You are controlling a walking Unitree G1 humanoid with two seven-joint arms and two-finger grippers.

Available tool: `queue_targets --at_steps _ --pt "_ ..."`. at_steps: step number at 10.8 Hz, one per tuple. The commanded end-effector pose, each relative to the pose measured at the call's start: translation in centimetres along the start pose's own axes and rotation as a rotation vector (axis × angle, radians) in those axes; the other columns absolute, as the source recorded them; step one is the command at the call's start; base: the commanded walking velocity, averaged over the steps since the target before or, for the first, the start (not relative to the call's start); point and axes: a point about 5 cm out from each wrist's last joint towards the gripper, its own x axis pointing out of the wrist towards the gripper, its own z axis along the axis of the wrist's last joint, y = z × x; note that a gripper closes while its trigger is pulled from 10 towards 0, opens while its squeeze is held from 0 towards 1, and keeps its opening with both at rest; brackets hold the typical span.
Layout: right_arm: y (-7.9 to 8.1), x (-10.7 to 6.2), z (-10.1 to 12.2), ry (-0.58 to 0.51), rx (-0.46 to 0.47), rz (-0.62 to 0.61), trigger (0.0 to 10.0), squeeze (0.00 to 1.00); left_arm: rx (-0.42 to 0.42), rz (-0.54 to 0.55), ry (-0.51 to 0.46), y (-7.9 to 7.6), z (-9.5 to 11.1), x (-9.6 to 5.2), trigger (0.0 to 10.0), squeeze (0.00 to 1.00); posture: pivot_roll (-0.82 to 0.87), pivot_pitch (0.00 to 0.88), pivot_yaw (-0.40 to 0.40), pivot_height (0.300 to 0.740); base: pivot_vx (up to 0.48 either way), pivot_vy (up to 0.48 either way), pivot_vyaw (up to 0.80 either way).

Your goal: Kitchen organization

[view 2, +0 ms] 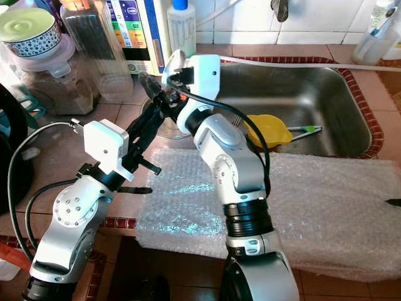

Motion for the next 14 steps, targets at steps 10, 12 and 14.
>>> queue_targets --at_steps 10,12,14 --pt "-1.7 -0.1 0.4 -0.02 0.008 -0.119 0.0 0.0 0.006 0.032 0.011 0.2 0.5 0.5 10.0 0.0 -0.07 0.195 0.072 0.74 0.0 0.0 0.0" --pt "-1.7 -0.1 0.5 -0.027 0.011 -0.125 0.0 0.0 -0.053 0.023 -0.001 0.1 0.8 0.5 10.0 1.0 -0.06 0.193 0.072 0.74 0.0 0.0 0.0" --pt "-1.7 -0.1 0.5 -0.031 0.013 -0.127 0.0 0.0 -0.056 0.032 -0.006 0.1 0.8 0.6 10.0 1.0 -0.06 0.192 0.075 0.74 0.0 0.0 0.0"
